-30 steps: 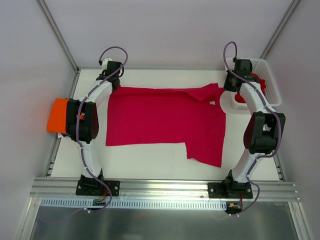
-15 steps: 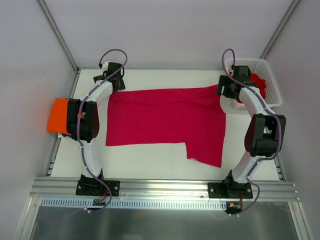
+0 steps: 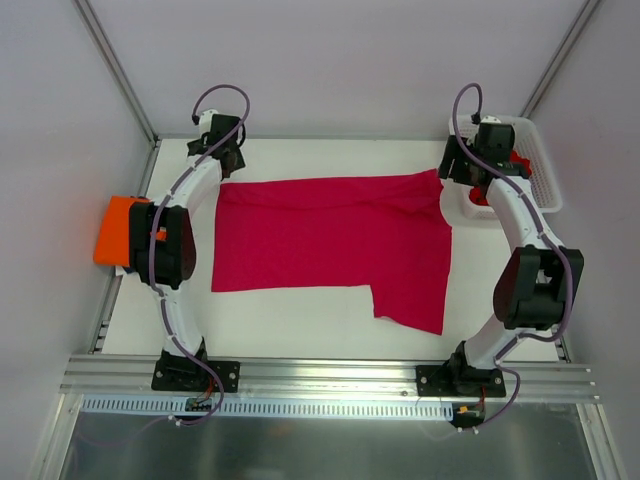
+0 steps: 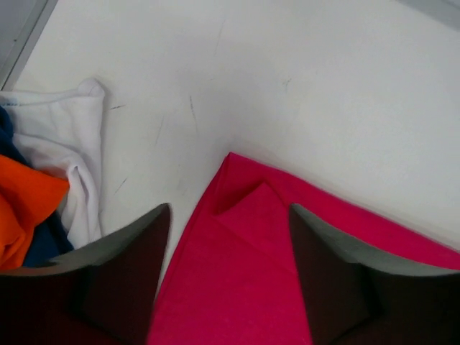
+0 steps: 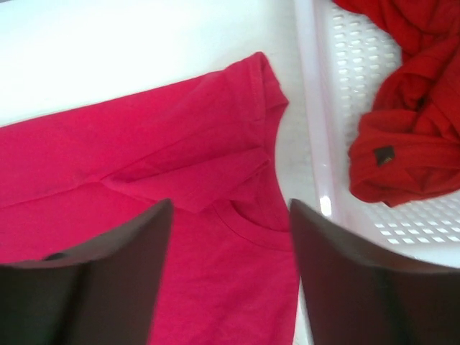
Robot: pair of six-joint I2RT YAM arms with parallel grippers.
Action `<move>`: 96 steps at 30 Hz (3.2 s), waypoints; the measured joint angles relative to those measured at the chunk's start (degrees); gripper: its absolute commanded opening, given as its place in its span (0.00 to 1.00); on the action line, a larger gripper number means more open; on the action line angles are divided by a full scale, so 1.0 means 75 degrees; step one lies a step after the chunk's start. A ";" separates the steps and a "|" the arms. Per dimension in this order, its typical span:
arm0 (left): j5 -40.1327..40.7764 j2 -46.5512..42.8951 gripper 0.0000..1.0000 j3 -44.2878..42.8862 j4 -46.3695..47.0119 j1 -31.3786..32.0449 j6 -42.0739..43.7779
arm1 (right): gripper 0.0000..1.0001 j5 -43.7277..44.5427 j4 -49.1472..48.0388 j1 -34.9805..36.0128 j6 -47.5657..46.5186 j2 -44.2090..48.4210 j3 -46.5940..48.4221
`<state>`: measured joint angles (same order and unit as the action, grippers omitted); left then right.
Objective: Fold and stack the t-shirts
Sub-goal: Fold the tshirt
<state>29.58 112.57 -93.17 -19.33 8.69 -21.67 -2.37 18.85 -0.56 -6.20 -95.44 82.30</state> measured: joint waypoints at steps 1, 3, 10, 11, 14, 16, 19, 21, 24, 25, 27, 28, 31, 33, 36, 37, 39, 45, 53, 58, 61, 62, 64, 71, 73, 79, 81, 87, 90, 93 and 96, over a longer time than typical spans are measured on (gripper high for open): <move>-0.0070 0.0099 0.31 -0.0154 0.0020 0.0000 -0.0006 | 0.32 -0.0087 -0.0012 0.0009 0.0050 -0.0050 0.0023; -0.0157 0.0341 0.00 -0.0408 0.0085 0.0000 -0.0029 | 0.00 -0.0265 -0.0038 0.0009 0.0096 -0.0277 0.0187; -0.0720 0.1259 0.00 -0.0691 0.0070 0.0000 -0.0114 | 0.01 -0.0466 -0.0105 0.0154 0.0289 -0.1428 0.0530; -0.0807 0.1396 0.00 -0.0731 0.0067 0.0000 -0.0128 | 0.00 -0.0469 -0.0108 0.0216 0.0289 -0.1553 0.0530; -0.1122 0.1664 0.00 -0.0784 0.0032 0.0000 -0.0184 | 0.01 -0.0493 -0.0108 0.0379 0.0289 -0.1781 0.0530; -0.1230 0.1711 0.00 -0.0790 0.0003 0.0000 -0.0201 | 0.01 -0.0504 -0.0122 0.0463 0.0289 -0.1830 0.0530; -0.1329 0.1711 0.00 -0.0790 0.0006 0.0000 -0.0201 | 0.01 -0.0530 -0.0163 0.0530 0.0303 -0.1845 0.0530; -0.1338 0.1711 0.00 -0.0787 0.0006 0.0000 -0.0201 | 0.00 -0.0533 -0.0219 0.0548 0.0312 -0.1845 0.0530; -0.1332 0.1687 0.00 -0.0694 0.0020 0.0000 -0.0207 | 0.01 -0.0530 -0.0283 0.0562 0.0318 -0.1845 0.0530; -0.1332 0.1667 0.00 -0.0603 0.0029 0.0000 -0.0210 | 0.00 -0.0530 -0.0300 0.0568 0.0323 -0.1845 0.0530; -0.1329 0.1632 0.00 -0.0393 0.0009 0.0000 -0.0216 | 0.00 -0.0530 -0.0370 0.0583 0.0341 -0.1842 0.0495; -0.1329 0.1629 0.00 -0.0312 -0.0020 0.0000 -0.0219 | 0.01 -0.0530 -0.0408 0.0595 0.0344 -0.1842 0.0466; -0.1346 0.1629 0.00 -0.0210 -0.0102 0.0003 -0.0216 | 0.01 -0.0533 -0.0495 0.0638 0.0344 -0.1824 0.0289; -0.1349 0.1629 0.00 -0.0210 -0.0087 0.0003 -0.0216 | 0.01 -0.0533 -0.0495 0.0670 0.0344 -0.1781 0.0117; -0.1399 0.1629 0.00 -0.0201 -0.0090 0.0003 -0.0216 | 0.01 -0.0530 -0.0487 0.0699 0.0341 -0.1667 -0.0137; -0.1416 0.1626 0.00 -0.0175 -0.0087 0.0003 -0.0219 | 0.00 -0.0527 -0.0490 0.0711 0.0341 -0.1617 -0.0198; -0.1422 0.1515 0.00 0.0064 0.0020 0.0038 -0.0268 | 0.01 -0.0525 -0.0484 0.0711 0.0341 -0.1515 -0.0277; -0.1326 0.0533 0.00 0.1521 0.0073 0.0085 -0.0635 | 0.01 -0.0527 -0.0498 0.0717 0.0350 -0.1303 -0.0303; -0.1087 -0.0195 0.00 0.2637 -0.0026 0.0303 -0.1052 | 0.01 -0.0516 -0.0554 0.0793 0.0367 -0.1288 -0.0449; -0.0988 -0.0484 0.00 0.2908 -0.0035 0.0501 -0.1183 | 0.00 -0.0498 -0.0551 0.0816 0.0361 -0.1271 -0.0635; -0.0988 -0.0819 0.00 0.3086 -0.0061 0.0606 -0.1233 | 0.01 -0.0478 -0.0551 0.0816 0.0361 -0.1268 -0.0694; -0.0985 -0.0994 0.00 0.3156 -0.0067 0.0656 -0.1244 | 0.01 -0.0478 -0.0551 0.0816 0.0361 -0.1268 -0.0705; -0.0973 -0.1335 0.00 0.3229 -0.0099 0.0752 -0.1259 | 0.01 -0.0463 -0.0551 0.0816 0.0361 -0.1268 -0.0705; -0.0868 -0.1728 0.00 0.2396 -0.0122 0.0947 -0.1166 | 0.01 -0.0364 -0.0697 0.0816 0.0364 -0.1268 -0.0708; -0.0854 -0.1300 0.00 0.1760 -0.0070 0.0944 -0.1102 | 0.00 -0.0341 -0.0699 0.0816 0.0364 -0.1268 -0.0682; -0.0947 0.0312 0.00 0.0694 0.0096 0.0933 -0.0953 | 0.00 -0.0326 -0.0627 0.0816 0.0370 -0.1845 0.0137; -0.1064 0.0679 0.00 0.0586 0.0020 0.0930 -0.0927 | 0.00 -0.0321 -0.0589 0.0816 0.0370 -0.2119 0.0463; -0.1230 0.1294 0.00 0.0466 -0.0099 0.0880 -0.0825 | 0.00 -0.0277 -0.0335 0.0816 0.0370 -0.2754 0.1040; -0.1285 0.1335 0.00 0.0408 -0.0093 0.0877 -0.0819 | 0.01 -0.0277 -0.0230 0.0816 0.0373 -0.3010 0.1195; -0.1314 0.1338 0.00 0.0405 -0.0096 0.0877 -0.0819 | 0.01 -0.0277 -0.0093 0.0816 0.0396 -0.3168 0.1204; -0.1335 0.1338 0.00 0.0405 -0.0096 0.0868 -0.0819 | 0.01 -0.0274 0.0085 0.0816 0.0405 -0.3235 0.1204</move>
<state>19.57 122.61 -90.13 -20.05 15.20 -27.81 -4.43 19.49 5.56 -3.16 -119.70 91.33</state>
